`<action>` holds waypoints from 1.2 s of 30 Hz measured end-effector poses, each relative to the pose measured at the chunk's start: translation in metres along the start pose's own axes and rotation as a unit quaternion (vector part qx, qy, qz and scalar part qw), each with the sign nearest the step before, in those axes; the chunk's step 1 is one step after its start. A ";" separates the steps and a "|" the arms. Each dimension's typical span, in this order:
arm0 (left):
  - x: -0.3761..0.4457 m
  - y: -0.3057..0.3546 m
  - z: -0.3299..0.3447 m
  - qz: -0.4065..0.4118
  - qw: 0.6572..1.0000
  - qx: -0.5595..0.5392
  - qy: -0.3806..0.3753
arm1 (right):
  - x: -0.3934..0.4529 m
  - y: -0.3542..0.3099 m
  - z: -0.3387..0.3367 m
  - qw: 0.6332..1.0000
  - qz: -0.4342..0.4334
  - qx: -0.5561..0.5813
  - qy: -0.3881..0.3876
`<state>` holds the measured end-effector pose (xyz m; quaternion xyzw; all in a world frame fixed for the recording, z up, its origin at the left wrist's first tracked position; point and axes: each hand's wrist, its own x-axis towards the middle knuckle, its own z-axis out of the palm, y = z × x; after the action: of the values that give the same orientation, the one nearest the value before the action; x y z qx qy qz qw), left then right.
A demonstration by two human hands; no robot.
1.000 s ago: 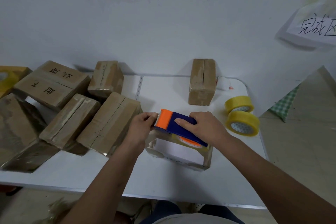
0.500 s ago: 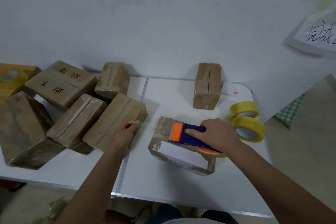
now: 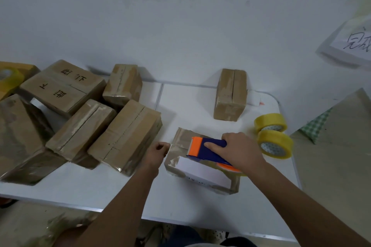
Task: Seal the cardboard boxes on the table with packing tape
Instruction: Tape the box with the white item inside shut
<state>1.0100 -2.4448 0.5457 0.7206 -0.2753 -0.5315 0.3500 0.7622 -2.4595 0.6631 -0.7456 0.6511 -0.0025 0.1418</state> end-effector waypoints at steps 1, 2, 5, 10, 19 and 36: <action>0.000 -0.003 0.003 -0.002 1.000 0.003 -0.012 | 0.000 0.000 0.000 1.000 0.002 0.002 -0.002; 0.001 -0.006 0.005 -0.003 1.000 0.000 -0.022 | 0.001 0.000 0.001 1.000 0.004 0.004 -0.002; 0.004 -0.004 0.004 0.000 0.998 0.034 -0.055 | 0.001 -0.001 0.004 1.000 0.006 0.008 0.005; 0.008 -0.003 -0.002 -0.053 0.988 0.123 -0.080 | 0.001 -0.002 0.005 1.000 0.007 0.008 0.007; -0.045 0.020 -0.015 0.133 0.974 0.179 -0.052 | 0.002 -0.002 0.009 1.000 0.014 0.005 0.013; -0.005 0.064 -0.005 0.376 0.573 0.672 -0.281 | 0.006 -0.010 -0.002 0.999 0.016 -0.028 -0.030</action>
<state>1.0122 -2.4791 0.6007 0.3950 -0.8842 -0.1907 -0.1610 0.7727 -2.4646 0.6661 -0.7387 0.6580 0.0407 0.1407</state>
